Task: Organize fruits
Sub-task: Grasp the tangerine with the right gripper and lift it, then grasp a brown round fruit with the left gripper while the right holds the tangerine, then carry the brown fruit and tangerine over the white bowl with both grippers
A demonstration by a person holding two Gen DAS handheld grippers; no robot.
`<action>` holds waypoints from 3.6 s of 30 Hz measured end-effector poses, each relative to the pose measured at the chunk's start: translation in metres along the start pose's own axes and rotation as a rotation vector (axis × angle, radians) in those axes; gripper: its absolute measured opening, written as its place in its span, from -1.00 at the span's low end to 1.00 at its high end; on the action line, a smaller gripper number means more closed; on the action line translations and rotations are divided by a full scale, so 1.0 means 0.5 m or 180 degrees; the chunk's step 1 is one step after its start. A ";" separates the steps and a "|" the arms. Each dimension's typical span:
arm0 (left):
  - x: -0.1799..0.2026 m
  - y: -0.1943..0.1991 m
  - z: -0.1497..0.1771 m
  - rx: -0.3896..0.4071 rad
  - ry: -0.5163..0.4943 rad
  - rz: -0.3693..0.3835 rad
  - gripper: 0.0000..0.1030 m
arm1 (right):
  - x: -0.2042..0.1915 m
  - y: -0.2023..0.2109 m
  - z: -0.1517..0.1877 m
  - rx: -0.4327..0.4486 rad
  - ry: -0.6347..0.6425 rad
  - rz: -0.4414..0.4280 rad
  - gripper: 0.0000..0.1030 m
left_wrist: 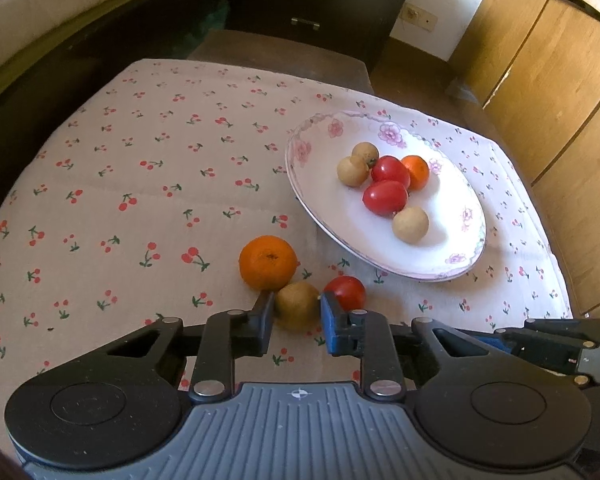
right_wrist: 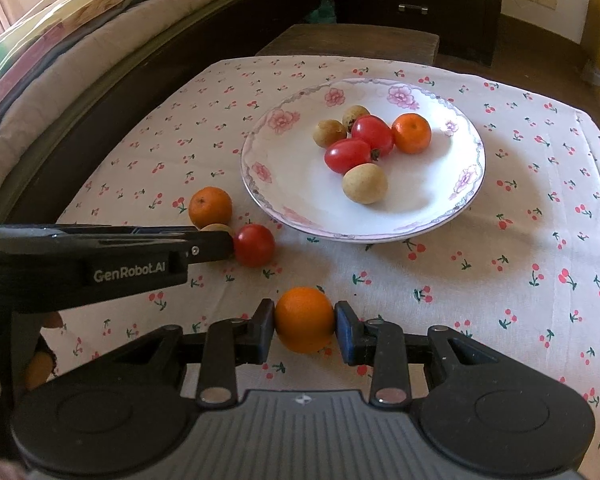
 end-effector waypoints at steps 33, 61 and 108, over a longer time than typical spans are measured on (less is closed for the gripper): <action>-0.012 0.014 0.015 0.0009 0.0306 0.0015 0.17 | 0.026 0.035 0.045 0.0016 -0.0182 -0.0008 -0.34; -0.012 0.047 0.077 -0.0090 0.0001 0.0058 -0.33 | 0.010 0.051 0.058 0.0041 -0.0118 0.0084 -0.34; 0.022 0.120 0.094 0.0048 -0.0125 -0.0074 -0.31 | -0.026 0.127 0.081 0.0169 0.0057 0.0234 -0.34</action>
Point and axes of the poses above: each gripper's, at about its wrist camera, not at the fingertips, and y roughly against the way its jaws point, x to its right, z to its underside, the point moved 5 cm from there along -y, roughly the way its jaws point, and after that the axes turned 12 degrees about -z, right-handed, at the moved point
